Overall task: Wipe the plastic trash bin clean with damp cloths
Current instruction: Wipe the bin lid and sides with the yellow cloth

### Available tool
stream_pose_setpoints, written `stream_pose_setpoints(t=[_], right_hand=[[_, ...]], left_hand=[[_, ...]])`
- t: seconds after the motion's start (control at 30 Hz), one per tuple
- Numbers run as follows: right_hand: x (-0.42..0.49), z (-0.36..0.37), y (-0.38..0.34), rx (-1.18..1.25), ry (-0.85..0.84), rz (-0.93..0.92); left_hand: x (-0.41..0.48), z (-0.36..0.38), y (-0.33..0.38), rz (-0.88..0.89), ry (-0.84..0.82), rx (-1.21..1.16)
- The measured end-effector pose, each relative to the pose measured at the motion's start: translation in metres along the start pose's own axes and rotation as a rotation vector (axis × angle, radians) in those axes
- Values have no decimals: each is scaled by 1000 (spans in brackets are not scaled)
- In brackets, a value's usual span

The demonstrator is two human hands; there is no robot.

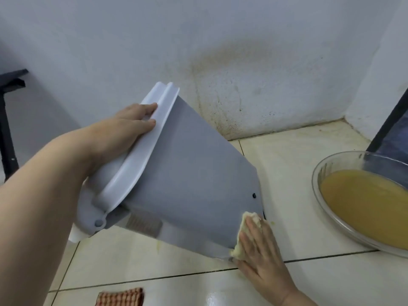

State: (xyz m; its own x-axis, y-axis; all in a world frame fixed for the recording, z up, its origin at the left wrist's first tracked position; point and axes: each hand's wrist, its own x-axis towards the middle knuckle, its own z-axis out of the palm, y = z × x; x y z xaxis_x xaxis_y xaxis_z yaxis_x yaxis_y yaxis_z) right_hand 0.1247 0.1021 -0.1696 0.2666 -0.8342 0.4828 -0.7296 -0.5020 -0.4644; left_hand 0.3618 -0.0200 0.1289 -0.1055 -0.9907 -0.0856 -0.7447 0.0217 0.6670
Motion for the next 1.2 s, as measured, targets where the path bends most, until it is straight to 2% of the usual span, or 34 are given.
stream_pose_setpoints(t=[0.13, 0.27, 0.33, 0.47, 0.53, 0.63, 0.67, 0.73, 0.77, 0.9, 0.97, 1.07, 1.13, 1.2], right_hand=[[54, -12, -47, 4, 58, -15], [124, -29, -126, 130, 115, 88], [143, -33, -143, 186, 112, 78], [136, -33, -95, 334, 27, 14], [114, -26, -46, 380, -22, 123], [79, -7, 13, 311, -148, 327], [73, -3, 20, 327, -183, 429], [77, -4, 15, 404, -141, 598], [87, -7, 6, 414, -99, 579], [165, -32, -56, 406, 43, 218], [200, -45, -80, 465, 91, 133], [197, -40, -64, 502, 137, 41], [158, -20, -24, 493, 115, 115], [108, 0, 16, 512, -24, 353]], left_hand=[[1, -3, -3, 12, 17, 25], [7, -4, -9, 48, 9, 61], [13, -4, -12, 89, -10, 99], [20, -8, -16, 116, -76, 62], [18, -14, -18, 116, -82, 22], [18, -16, -21, 181, -69, -112], [22, -13, -22, 207, -57, -96], [33, -6, -20, 237, -53, 6], [38, -5, -19, 244, -59, 44], [58, -12, -23, 270, -65, 135], [62, -13, -24, 266, -69, 146], [59, -7, -17, 263, -54, 101], [53, -1, -10, 279, -47, 51], [47, 3, -3, 297, -60, 6]])
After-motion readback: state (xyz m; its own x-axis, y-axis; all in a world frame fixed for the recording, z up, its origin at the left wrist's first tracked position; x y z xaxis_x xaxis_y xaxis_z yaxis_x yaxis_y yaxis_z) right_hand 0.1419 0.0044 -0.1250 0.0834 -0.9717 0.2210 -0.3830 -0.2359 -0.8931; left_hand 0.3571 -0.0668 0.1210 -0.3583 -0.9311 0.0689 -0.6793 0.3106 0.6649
